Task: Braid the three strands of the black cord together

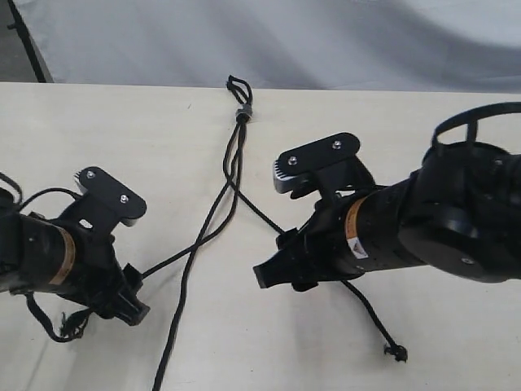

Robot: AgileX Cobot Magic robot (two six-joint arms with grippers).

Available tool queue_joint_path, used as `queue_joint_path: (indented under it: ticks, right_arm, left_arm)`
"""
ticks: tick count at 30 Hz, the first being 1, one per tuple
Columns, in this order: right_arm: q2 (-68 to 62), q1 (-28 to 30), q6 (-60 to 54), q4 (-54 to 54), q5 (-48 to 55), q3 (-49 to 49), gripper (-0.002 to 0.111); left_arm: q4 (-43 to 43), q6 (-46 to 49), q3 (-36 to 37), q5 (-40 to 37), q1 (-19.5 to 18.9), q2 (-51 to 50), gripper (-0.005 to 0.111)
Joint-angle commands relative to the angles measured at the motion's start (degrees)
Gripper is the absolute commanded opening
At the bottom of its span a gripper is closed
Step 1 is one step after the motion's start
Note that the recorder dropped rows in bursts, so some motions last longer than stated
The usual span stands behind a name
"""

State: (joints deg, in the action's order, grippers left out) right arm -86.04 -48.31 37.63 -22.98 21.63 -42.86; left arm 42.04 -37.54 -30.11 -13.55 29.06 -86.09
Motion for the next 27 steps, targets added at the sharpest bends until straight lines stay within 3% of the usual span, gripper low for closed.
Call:
queue_joint_path:
  ticks: [1, 8, 14, 24, 27]
  right_arm:
    - [-3.82, -2.99, -1.55, 3.62, -2.63, -2.14, 0.059]
    - [-12.12, -10.23, -4.03, 8.14, -3.39, -9.14, 0.059]
    - [-21.52, -14.45, -4.25, 8.26, 2.65, -18.0, 0.059]
    - [-29.68, -15.67, -9.59, 12.17, 7.87, -26.48, 0.059]
    - [-30.58, -15.67, -12.0, 11.95, 11.68, -27.02, 0.052]
  left_arm:
    - [-0.93, -0.65, 1.21, -3.18, -1.73, 7.77, 0.064]
    - [-0.93, -7.98, 1.38, -9.21, -8.45, 14.04, 0.064]
    - [-0.93, -9.85, 2.65, -8.31, -13.73, 13.98, 0.064]
    - [-0.93, -9.83, 2.97, -7.8, -13.88, 13.98, 0.064]
    - [-0.93, -9.83, 2.94, -7.68, -13.88, 13.98, 0.064]
